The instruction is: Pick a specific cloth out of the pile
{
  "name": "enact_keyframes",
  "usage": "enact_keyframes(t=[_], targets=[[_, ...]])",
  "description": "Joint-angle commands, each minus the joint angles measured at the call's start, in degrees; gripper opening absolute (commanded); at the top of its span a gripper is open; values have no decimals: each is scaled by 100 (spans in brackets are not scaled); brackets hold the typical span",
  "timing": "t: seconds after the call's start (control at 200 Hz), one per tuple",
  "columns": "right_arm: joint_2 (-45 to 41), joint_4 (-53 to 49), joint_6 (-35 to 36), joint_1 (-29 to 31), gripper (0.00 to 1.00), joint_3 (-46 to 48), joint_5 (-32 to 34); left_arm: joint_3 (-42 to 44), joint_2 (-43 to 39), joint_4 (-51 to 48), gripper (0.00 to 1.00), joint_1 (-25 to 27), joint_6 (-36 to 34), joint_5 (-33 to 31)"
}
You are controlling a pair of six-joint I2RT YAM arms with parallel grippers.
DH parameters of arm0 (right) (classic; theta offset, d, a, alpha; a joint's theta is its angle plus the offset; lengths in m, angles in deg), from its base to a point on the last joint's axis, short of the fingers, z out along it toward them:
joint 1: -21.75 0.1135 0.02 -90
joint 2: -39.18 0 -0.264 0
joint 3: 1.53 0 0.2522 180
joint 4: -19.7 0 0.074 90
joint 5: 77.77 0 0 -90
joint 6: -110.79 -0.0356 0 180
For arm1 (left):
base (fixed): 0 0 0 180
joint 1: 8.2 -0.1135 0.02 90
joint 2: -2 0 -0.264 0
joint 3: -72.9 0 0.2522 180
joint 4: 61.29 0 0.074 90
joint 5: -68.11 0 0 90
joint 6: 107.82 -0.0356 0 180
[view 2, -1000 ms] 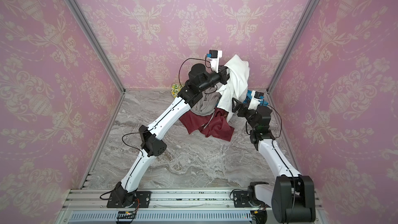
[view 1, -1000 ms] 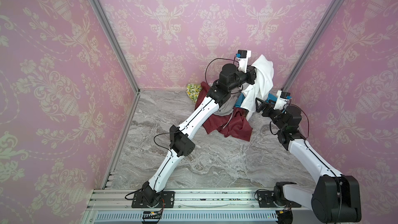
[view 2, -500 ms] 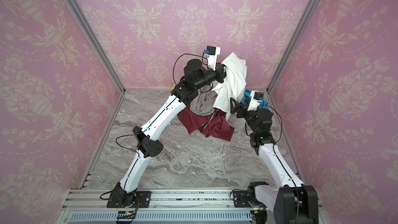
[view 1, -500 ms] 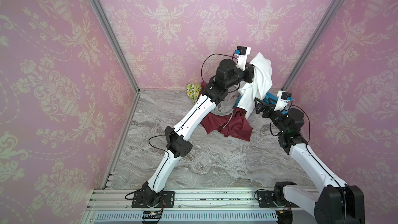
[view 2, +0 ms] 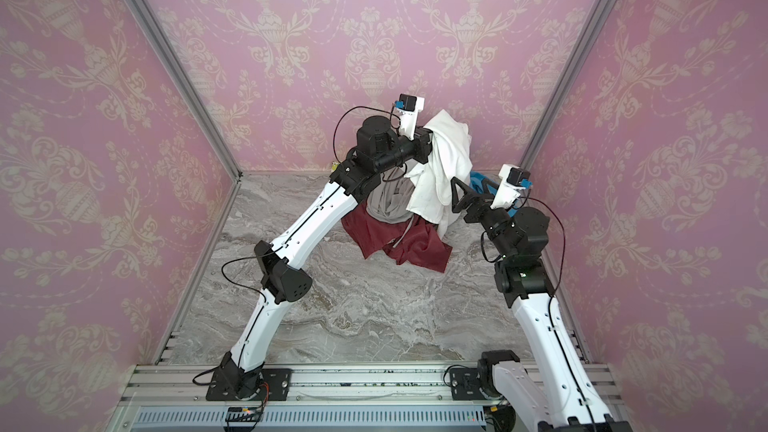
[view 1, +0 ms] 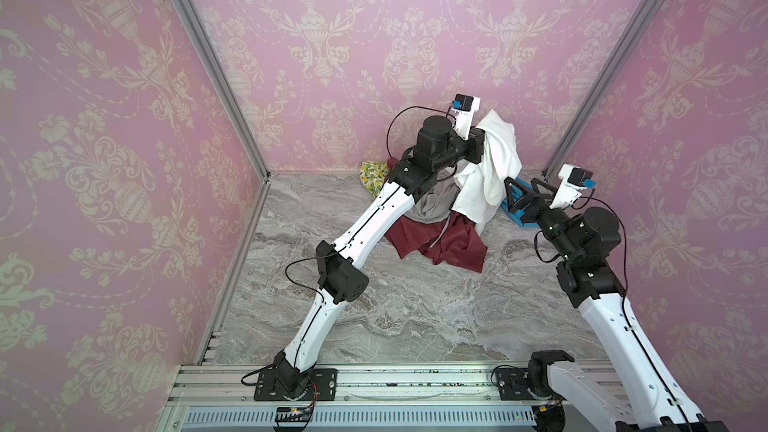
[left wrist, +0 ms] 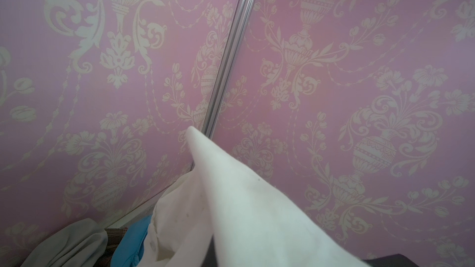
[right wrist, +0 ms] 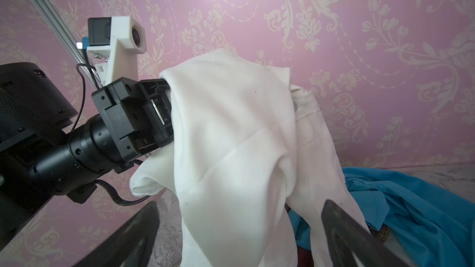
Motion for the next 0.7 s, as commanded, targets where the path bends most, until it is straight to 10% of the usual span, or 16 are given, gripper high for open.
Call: enact_keyframes(t=[0.0,0.695], targets=[[-162,-346,37,61,99,-81,-115,-304,-294,235,0,-84,-105,-218],[116,-518,1372,334,99,882,-703,-712,-1275,-347,0,-702,-262,-426]])
